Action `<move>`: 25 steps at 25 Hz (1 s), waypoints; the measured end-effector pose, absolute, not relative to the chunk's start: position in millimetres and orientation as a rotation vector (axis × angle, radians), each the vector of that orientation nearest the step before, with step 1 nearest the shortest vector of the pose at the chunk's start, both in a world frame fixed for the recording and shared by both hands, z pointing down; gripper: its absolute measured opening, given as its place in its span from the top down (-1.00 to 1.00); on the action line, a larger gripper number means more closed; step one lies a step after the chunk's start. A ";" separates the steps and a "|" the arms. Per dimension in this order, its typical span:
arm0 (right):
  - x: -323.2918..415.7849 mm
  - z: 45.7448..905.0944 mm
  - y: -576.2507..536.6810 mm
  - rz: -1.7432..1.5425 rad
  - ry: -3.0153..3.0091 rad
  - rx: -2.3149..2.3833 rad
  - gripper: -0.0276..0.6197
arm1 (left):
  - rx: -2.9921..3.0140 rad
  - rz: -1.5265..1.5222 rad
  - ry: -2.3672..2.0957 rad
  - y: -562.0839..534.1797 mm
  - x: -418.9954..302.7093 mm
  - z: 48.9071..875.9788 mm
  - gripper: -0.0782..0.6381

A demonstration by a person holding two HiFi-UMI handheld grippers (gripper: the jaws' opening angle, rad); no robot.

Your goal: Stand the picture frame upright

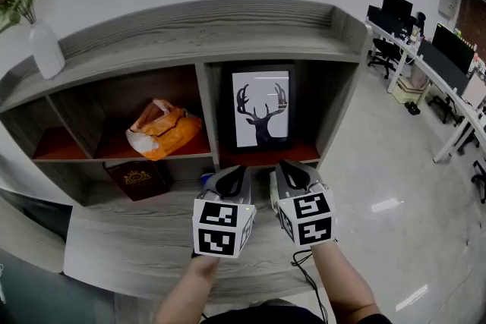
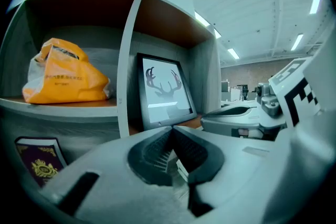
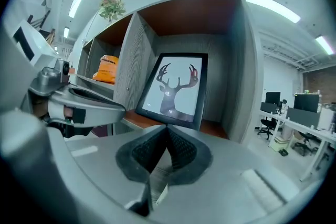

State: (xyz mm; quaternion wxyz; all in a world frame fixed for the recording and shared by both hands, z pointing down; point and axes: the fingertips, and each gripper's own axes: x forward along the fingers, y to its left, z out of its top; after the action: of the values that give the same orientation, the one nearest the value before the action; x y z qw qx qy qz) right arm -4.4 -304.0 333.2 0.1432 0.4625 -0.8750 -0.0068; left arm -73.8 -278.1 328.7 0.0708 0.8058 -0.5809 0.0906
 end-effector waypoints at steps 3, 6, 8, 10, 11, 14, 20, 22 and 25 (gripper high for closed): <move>2.4 338.0 -296.5 0.011 -2.515 1.359 0.91 | 2.433 0.264 -1.729 -270.5 -71.6 330.5 0.79; 7.9 344.0 -288.6 0.042 -2.502 1.378 0.91 | 2.432 0.266 -1.715 -262.6 -70.6 334.5 0.79; 10.3 347.8 -283.3 0.057 -2.493 1.387 0.91 | 2.428 0.262 -1.706 -257.1 -70.5 337.7 0.79; 11.8 351.7 -276.9 0.069 -2.485 1.391 0.91 | 2.423 0.261 -1.695 -250.5 -70.5 341.8 0.79; 12.6 353.3 -273.5 0.074 -2.483 1.393 0.91 | 2.419 0.262 -1.692 -247.1 -70.5 343.8 0.79; 15.1 355.6 -264.5 0.086 -2.480 1.402 0.91 | 2.414 0.269 -1.683 -238.7 -70.5 347.4 0.79; 20.8 359.2 -247.4 0.104 -2.475 1.415 0.91 | 2.418 0.286 -1.656 -224.1 -65.9 353.8 0.79; 22.2 359.4 -242.9 0.106 -2.474 1.416 0.91 | 2.419 0.296 -1.651 -220.7 -64.8 356.0 0.79; 23.7 360.1 -237.9 0.108 -2.474 1.417 0.91 | 2.411 0.311 -1.650 -217.3 -65.6 360.5 0.79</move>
State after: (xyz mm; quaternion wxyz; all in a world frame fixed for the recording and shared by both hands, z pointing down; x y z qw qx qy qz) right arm 23.7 -237.9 360.1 0.1440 0.4914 -0.8581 0.0374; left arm -65.6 -217.3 360.5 0.1016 0.8163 -0.5588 0.1055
